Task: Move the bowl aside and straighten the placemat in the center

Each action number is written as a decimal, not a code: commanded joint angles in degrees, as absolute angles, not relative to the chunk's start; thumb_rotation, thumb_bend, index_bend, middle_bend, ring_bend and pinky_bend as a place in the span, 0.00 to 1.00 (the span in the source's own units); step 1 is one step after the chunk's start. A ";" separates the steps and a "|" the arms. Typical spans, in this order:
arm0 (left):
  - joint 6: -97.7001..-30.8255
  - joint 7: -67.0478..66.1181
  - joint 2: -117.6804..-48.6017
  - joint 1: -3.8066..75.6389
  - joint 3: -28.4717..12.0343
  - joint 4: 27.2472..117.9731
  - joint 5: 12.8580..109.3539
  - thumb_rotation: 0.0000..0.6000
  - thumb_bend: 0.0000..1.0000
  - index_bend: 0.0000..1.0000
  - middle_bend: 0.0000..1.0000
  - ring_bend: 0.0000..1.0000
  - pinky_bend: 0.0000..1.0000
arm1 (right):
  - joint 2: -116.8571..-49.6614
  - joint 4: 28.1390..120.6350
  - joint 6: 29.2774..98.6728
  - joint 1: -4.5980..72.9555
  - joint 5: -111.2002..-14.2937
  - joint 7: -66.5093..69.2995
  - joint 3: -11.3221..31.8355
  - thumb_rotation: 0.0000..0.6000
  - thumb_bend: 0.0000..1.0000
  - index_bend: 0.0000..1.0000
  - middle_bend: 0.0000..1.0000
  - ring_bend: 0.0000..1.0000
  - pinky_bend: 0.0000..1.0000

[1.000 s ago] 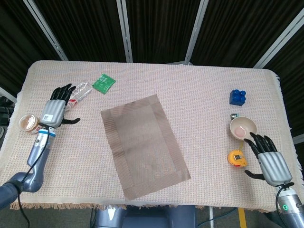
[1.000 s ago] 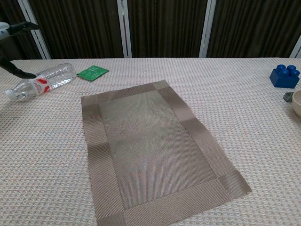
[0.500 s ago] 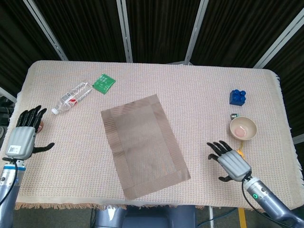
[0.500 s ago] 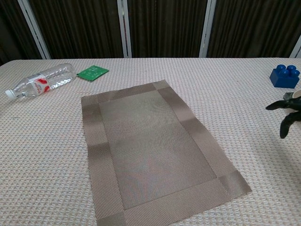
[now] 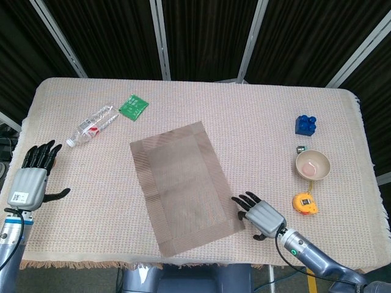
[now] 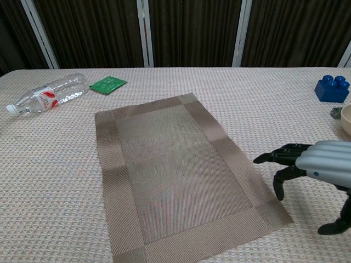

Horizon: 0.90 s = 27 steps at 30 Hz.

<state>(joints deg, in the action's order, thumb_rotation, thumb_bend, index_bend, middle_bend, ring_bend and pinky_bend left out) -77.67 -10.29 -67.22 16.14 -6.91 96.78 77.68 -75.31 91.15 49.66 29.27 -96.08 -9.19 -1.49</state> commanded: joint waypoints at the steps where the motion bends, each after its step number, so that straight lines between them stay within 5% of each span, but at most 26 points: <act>1: -77.11 -10.05 -67.36 16.39 -6.98 96.43 77.38 1.00 0.12 0.00 0.00 0.00 0.00 | -77.25 89.87 50.11 29.59 -96.14 -11.06 -1.38 1.00 0.05 0.39 0.00 0.00 0.00; 18: -75.45 -8.45 -66.78 17.15 -7.49 95.71 76.54 1.00 0.11 0.00 0.00 0.00 0.00 | -84.81 81.90 52.50 30.63 -96.22 -12.35 -1.80 1.00 0.06 0.38 0.00 0.00 0.00; 27: -75.22 -8.05 -66.67 17.18 -7.48 95.59 76.33 1.00 0.11 0.00 0.00 0.00 0.00 | -85.87 81.28 54.33 31.02 -95.89 -10.61 -1.49 1.00 0.19 0.39 0.00 0.00 0.00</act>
